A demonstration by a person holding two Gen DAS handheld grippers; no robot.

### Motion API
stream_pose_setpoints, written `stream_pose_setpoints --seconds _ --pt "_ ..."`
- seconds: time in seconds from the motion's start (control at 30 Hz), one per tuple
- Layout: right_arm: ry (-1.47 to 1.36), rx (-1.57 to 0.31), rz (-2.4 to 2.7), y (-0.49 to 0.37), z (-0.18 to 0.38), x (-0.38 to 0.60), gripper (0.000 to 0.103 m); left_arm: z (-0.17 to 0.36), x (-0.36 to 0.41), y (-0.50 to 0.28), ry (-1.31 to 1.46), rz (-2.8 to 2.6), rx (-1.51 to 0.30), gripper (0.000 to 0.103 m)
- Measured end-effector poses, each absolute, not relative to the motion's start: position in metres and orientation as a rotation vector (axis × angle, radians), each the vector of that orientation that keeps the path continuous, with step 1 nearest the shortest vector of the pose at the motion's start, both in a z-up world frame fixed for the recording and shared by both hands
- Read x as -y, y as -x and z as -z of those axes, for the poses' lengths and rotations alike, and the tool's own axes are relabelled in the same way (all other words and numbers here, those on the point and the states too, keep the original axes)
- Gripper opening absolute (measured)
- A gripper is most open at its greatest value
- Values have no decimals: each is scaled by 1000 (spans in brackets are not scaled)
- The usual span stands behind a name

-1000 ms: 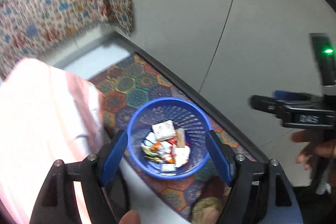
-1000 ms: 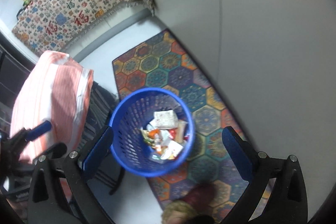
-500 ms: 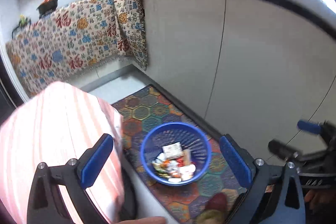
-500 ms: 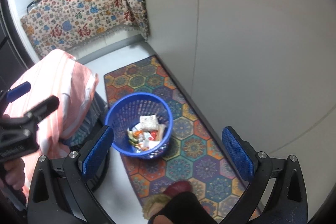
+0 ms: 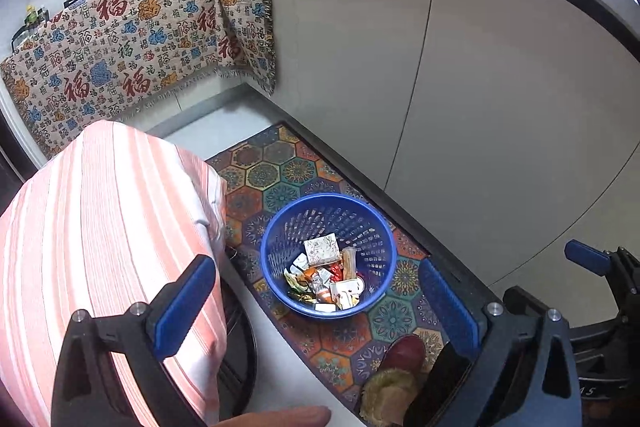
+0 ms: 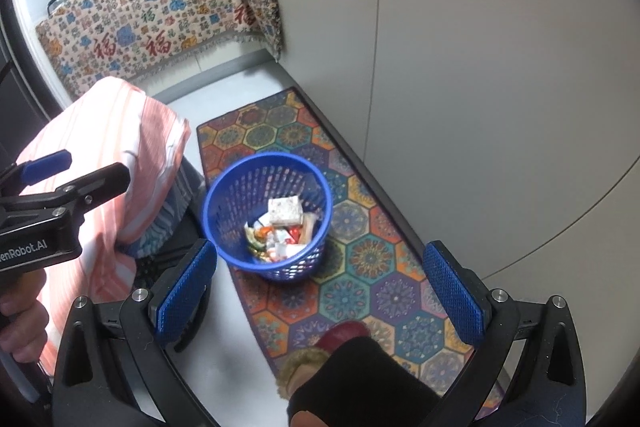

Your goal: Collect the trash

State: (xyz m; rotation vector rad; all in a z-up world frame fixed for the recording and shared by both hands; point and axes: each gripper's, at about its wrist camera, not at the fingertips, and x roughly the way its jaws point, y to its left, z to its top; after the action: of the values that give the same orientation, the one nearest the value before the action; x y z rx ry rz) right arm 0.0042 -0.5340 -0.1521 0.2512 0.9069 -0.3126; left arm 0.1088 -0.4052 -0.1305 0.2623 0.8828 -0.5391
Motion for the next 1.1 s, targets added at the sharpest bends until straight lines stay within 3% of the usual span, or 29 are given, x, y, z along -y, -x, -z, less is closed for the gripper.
stream_pose_setpoints --seconds 1.1 --pt "-242 -926 288 -5 157 523 103 144 404 -116 -252 513 -932 103"
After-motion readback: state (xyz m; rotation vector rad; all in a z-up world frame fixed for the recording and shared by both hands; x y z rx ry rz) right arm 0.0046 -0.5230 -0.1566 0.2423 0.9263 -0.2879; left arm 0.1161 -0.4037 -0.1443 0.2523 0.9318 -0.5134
